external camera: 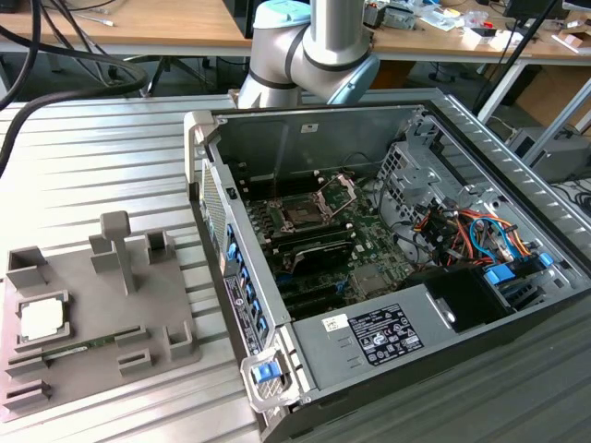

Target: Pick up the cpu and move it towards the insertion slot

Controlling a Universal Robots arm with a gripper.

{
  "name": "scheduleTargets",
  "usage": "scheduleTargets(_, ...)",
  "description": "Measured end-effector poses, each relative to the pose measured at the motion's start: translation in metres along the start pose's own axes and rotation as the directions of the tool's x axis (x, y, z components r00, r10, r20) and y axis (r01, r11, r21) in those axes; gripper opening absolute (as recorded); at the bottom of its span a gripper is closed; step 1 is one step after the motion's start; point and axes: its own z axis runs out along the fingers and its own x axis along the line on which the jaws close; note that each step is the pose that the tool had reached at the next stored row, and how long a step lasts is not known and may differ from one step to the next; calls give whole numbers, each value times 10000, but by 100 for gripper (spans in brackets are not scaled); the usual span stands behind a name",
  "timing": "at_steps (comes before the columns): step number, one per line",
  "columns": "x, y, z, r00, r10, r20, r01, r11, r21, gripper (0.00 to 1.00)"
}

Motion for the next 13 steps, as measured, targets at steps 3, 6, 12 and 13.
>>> scheduleTargets(3, -4, 0, 4, 10000, 0, 1, 0, 10000, -1, 11)
scheduleTargets(6, -9, 0, 7, 10000, 0, 0, 0, 10000, 0, 11)
scheduleTargets(12, -26, -1, 15, 10000, 0, 0, 0, 10000, 0, 11)
scheduleTargets(13, -30, -1, 17, 10000, 0, 0, 0, 10000, 0, 11)
